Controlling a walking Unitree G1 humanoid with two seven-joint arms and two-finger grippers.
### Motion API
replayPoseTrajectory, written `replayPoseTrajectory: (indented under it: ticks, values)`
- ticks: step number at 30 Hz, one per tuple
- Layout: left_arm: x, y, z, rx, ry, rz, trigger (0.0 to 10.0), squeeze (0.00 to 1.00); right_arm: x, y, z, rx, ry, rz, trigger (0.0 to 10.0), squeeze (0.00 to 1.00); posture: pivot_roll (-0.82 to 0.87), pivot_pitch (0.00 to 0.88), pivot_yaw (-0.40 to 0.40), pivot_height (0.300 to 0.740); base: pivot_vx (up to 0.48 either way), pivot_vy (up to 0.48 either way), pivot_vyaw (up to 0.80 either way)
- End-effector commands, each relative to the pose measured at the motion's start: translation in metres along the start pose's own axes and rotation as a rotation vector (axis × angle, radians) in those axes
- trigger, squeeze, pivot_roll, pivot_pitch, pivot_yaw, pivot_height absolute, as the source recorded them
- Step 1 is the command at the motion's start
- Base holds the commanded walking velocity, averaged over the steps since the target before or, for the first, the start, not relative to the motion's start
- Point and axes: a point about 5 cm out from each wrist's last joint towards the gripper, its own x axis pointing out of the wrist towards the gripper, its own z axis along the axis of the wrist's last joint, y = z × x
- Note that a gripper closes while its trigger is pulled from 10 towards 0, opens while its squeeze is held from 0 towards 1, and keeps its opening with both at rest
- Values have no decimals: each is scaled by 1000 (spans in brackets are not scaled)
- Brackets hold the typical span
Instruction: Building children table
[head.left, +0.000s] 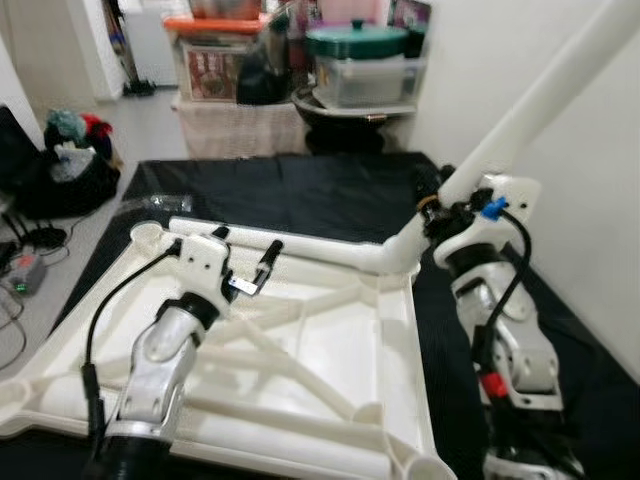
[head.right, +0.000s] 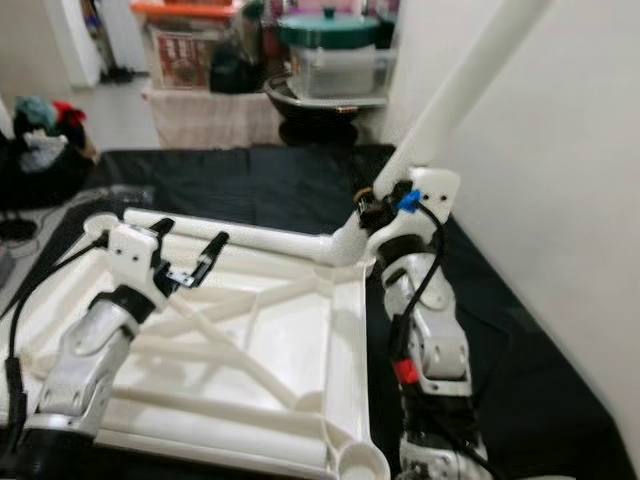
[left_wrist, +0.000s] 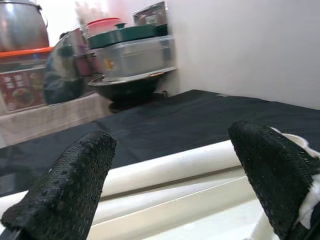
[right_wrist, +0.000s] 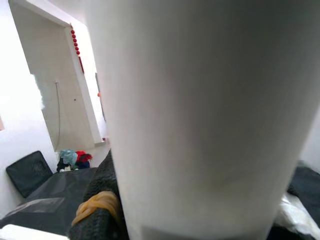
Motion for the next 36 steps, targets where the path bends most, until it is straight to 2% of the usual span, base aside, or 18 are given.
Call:
replayPoseTrajectory:
  ticks: [1, 4, 5, 6, 8, 10, 16, 19, 24, 25, 26, 27, 29, 30, 32, 34, 35, 36]
  values:
    - [-1, -1, 0, 6, -1, -7, 10000, 0, -1, 2, 4, 11, -12, 18, 10000, 0, 36, 0, -61, 740, 0, 0, 0]
    - [-3, -5, -2, 15, 7, -46, 10000, 0, -2, 5, 5, 19, 1, 70, 10000, 0, 35, 0, -60, 740, 0, 0, 0]
    - [-7, -13, -7, 40, 24, -112, 10000, 0, -4, 10, 9, 27, 21, 185, 10000, 0, 33, 0, -68, 740, 0, 0, 0]
    - [-7, -13, -7, 40, 24, -112, 10000, 0, -4, 10, 9, 27, 21, 185, 10000, 0, 33, 0, -68, 740, 0, 0, 0]
    - [-12, -22, -13, 50, 49, -168, 10000, 0, -7, 16, 12, 37, 54, 320, 10000, 0, 41, 0, -83, 740, 0, 0, 0]
    - [-13, -23, -15, 51, 54, -171, 10000, 0, -7, 19, 11, 46, 62, 343, 10000, 0, 41, 0, -83, 740, 0, 0, 0]
    - [-13, -22, -15, 55, 59, -166, 10000, 0, -7, 20, 7, 54, 72, 342, 10000, 0, 44, 0, -87, 740, 0, 0, 0]
    - [-11, -20, -17, 59, 63, -149, 10000, 0, -8, 17, -25, 202, 204, 248, 10000, 0, 45, 0, -88, 740, 0, 0, 0]
    - [-11, -20, -16, 60, 62, -150, 10000, 0, -8, 15, -34, 269, 242, 199, 10000, 0, 51, 0, -92, 740, 0, 0, 0]
    - [-12, -18, -16, 62, 63, -141, 10000, 0, -11, 20, -41, 347, 274, 198, 10000, 0, 57, 0, -96, 740, 0, 0, 0]
    - [-12, -18, -16, 62, 63, -141, 10000, 0, -11, 20, -41, 347, 274, 198, 10000, 0, 57, 0, -96, 740, 0, 0, 0]
    - [-13, -16, -17, 64, 65, -135, 10000, 0, -13, 25, -45, 403, 296, 200, 10000, 0, 57, 0, -96, 740, 0, 0, 0]
    - [-13, -16, -17, 64, 65, -135, 10000, 0, -13, 25, -45, 403, 296, 200, 10000, 0, 57, 0, -96, 740, 0, 0, 0]
    - [-15, -15, -17, 67, 68, -129, 10000, 0, -19, 33, -55, 439, 350, 225, 10000, 0, 62, 0, -102, 740, 0, 0, 0]
    - [-15, -14, -17, 70, 70, -125, 10000, 0, -25, 39, -64, 449, 401, 247, 10000, 0, 65, 0, -104, 740, 0, 0, 0]
    - [-15, -14, -17, 70, 70, -125, 10000, 0, -25, 39, -64, 449, 401, 247, 10000, 0, 65, 0, -104, 740, 0, 0, 0]
    - [-16, -14, -17, 72, 72, -123, 10000, 0, -32, 40, -74, 437, 476, 258, 10000, 0, 65, 0, -103, 740, 0, 0, 0]
    - [-16, -14, -17, 72, 72, -123, 10000, 0, -32, 40, -74, 437, 476, 258, 10000, 0, 65, 0, -103, 740, 0, 0, 0]
